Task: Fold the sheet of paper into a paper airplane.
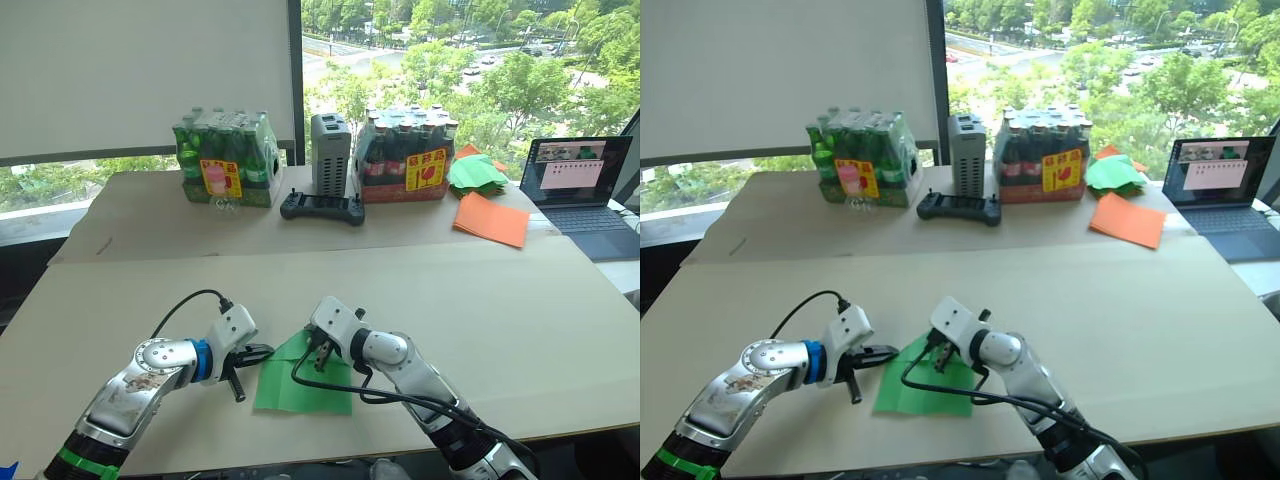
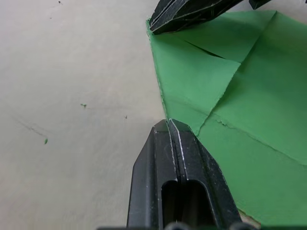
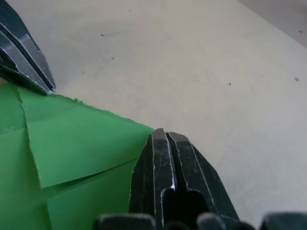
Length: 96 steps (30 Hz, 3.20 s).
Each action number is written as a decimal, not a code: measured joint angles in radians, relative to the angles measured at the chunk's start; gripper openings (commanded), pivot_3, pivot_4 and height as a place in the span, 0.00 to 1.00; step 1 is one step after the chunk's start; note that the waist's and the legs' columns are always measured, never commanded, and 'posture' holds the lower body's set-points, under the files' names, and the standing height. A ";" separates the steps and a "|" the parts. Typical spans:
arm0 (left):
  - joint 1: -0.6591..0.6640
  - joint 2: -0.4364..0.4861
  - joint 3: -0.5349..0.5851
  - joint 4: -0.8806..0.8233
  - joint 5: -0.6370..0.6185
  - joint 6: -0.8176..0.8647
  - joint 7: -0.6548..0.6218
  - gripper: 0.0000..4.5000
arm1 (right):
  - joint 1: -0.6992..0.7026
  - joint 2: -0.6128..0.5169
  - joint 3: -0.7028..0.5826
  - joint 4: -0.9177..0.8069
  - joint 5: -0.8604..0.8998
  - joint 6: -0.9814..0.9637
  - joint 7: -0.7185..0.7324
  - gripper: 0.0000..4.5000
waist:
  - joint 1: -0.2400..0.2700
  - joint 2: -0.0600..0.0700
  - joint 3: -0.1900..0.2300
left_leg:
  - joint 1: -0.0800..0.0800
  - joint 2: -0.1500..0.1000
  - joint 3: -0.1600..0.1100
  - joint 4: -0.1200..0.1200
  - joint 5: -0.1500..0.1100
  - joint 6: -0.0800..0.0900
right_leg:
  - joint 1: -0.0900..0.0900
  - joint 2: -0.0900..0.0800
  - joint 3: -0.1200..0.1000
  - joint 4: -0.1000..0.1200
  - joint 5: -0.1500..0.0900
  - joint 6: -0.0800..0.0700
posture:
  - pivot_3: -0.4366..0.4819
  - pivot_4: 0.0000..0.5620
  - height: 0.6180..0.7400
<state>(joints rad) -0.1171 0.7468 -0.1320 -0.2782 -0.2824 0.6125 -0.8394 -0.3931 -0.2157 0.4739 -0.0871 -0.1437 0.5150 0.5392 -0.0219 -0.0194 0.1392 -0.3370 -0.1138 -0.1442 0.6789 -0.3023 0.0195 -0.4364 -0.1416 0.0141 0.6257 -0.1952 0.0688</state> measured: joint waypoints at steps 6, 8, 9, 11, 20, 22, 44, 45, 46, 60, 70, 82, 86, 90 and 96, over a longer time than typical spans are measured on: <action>0.027 0.024 0.029 -0.008 -0.006 -0.001 -0.010 0.01 | -0.001 0.000 0.004 0.000 0.000 0.000 0.008 0.00 | -0.003 0.000 0.000 | 0.002 0.013 0.002 -0.001 -0.003 -0.008 | -0.001 0.014 0.000 0.001 -0.001 -0.006 | 0.48 0.27 0.73; 0.035 0.033 0.039 -0.009 -0.013 0.000 -0.015 0.01 | -0.001 0.000 0.004 0.000 0.000 0.000 0.009 0.00 | -0.004 0.001 0.000 | 0.002 0.017 0.004 -0.001 -0.003 -0.010 | -0.001 0.017 0.001 0.000 0.000 -0.007 | 0.48 0.27 0.73; 0.037 0.037 0.044 -0.008 -0.018 0.001 -0.017 0.01 | -0.001 0.000 0.004 -0.001 0.000 0.000 0.010 0.00 | -0.004 0.001 0.000 | 0.002 0.018 0.004 -0.001 -0.004 -0.010 | -0.001 0.018 0.001 0.000 0.000 -0.007 | 0.48 0.27 0.73; 0.038 0.047 0.057 -0.007 -0.025 0.003 -0.021 0.01 | -0.001 0.000 0.004 -0.001 0.000 0.000 0.011 0.00 | -0.004 0.001 0.000 | 0.002 0.020 0.005 -0.001 -0.004 -0.011 | -0.002 0.020 0.001 0.000 0.000 -0.008 | 0.48 0.27 0.73; -0.008 0.074 0.134 0.020 -0.081 0.068 -0.042 0.01 | -0.001 -0.007 0.000 -0.006 0.000 0.000 0.012 0.00 | 0.003 0.000 0.001 | 0.001 0.022 0.007 0.000 -0.004 -0.011 | -0.003 0.022 0.000 0.000 0.001 -0.011 | 0.48 0.27 0.73; -0.060 0.046 0.146 0.019 -0.112 0.088 -0.042 0.01 | -0.002 -0.007 -0.002 -0.005 0.000 0.000 0.012 0.00 | 0.007 0.000 0.001 | 0.001 0.022 0.007 0.000 -0.004 -0.012 | -0.003 0.022 0.001 -0.001 0.002 -0.012 | 0.48 0.27 0.73; -0.058 -0.100 -0.027 -0.011 -0.072 0.045 0.004 0.01 | 0.130 -0.075 -0.107 -0.379 0.157 0.111 0.052 0.00 | -0.008 -0.001 0.002 | -0.023 0.010 -0.015 0.002 0.000 -0.011 | -0.014 -0.002 -0.020 0.006 -0.002 -0.014 | 0.48 0.27 0.65; -0.058 -0.103 -0.029 -0.010 -0.071 0.044 0.004 0.01 | 0.135 -0.082 -0.108 -0.386 0.161 0.118 0.053 0.00 | -0.013 0.000 0.002 | -0.024 0.002 -0.025 0.002 0.004 -0.010 | -0.012 -0.005 -0.030 0.008 -0.005 -0.012 | 0.48 0.27 0.64; -0.059 -0.106 -0.033 -0.009 -0.070 0.043 0.005 0.01 | 0.141 -0.088 -0.108 -0.393 0.166 0.124 0.053 0.00 | -0.016 0.000 0.002 | -0.026 -0.008 -0.038 0.002 0.008 -0.011 | -0.009 -0.011 -0.037 0.009 -0.007 -0.009 | 0.48 0.27 0.64; -0.080 -0.128 -0.056 0.004 -0.039 0.036 0.005 0.01 | 0.330 -0.421 -0.322 -0.573 0.328 0.242 0.187 0.00 | 0.033 0.002 0.004 | -0.023 -0.009 -0.029 0.004 0.010 -0.007 | -0.006 -0.011 -0.026 0.005 -0.007 -0.005 | 0.48 0.27 0.64; -0.118 -0.149 -0.079 0.046 -0.029 0.019 0.000 0.01 | 0.385 -0.504 -0.231 -0.570 0.313 0.228 0.203 0.00 | 0.036 0.001 0.004 | -0.021 -0.008 -0.024 0.004 0.009 -0.005 | -0.004 -0.011 -0.022 0.004 -0.010 0.003 | 0.48 0.27 0.64; -0.143 -0.162 -0.090 0.059 -0.014 0.019 0.000 0.01 | 0.356 -0.322 -0.185 -0.504 0.338 0.200 0.127 0.00 | 0.034 0.001 0.005 | -0.020 -0.008 -0.023 0.004 0.009 -0.005 | -0.004 -0.010 -0.020 0.004 -0.006 -0.003 | 0.48 0.27 0.64; -0.153 -0.165 -0.095 0.067 -0.007 0.019 -0.001 0.01 | 0.326 -0.303 -0.210 -0.504 0.363 0.200 0.123 0.00 | 0.034 0.000 0.005 | -0.020 -0.008 -0.023 0.004 0.009 -0.005 | -0.004 -0.010 -0.020 0.004 -0.006 -0.003 | 0.48 0.27 0.64; -0.162 -0.167 -0.096 0.074 -0.006 0.019 -0.001 0.01 | 0.300 -0.281 -0.209 -0.501 0.364 0.208 0.107 0.00 | 0.033 0.001 0.005 | -0.020 -0.008 -0.023 0.004 0.009 -0.005 | -0.005 -0.010 -0.020 0.004 -0.006 -0.003 | 0.48 0.27 0.64; -0.190 -0.171 -0.107 0.075 0.002 0.019 -0.006 0.01 | 0.250 -0.234 -0.165 -0.487 0.363 0.212 0.087 0.00 | 0.033 0.001 0.005 | -0.020 -0.008 -0.023 0.004 0.012 -0.010 | -0.005 -0.010 -0.020 0.004 -0.006 -0.003 | 0.48 0.27 0.64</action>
<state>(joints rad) -0.3069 0.5757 -0.2395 -0.2034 -0.2804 0.6311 -0.8449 -0.1429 -0.4492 0.3092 -0.5739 0.2197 0.7274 0.6263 0.0113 -0.0189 0.1438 -0.3566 -0.1221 -0.1672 0.6834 -0.2906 0.0095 -0.4411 -0.1514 -0.0060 0.6295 -0.2011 0.0660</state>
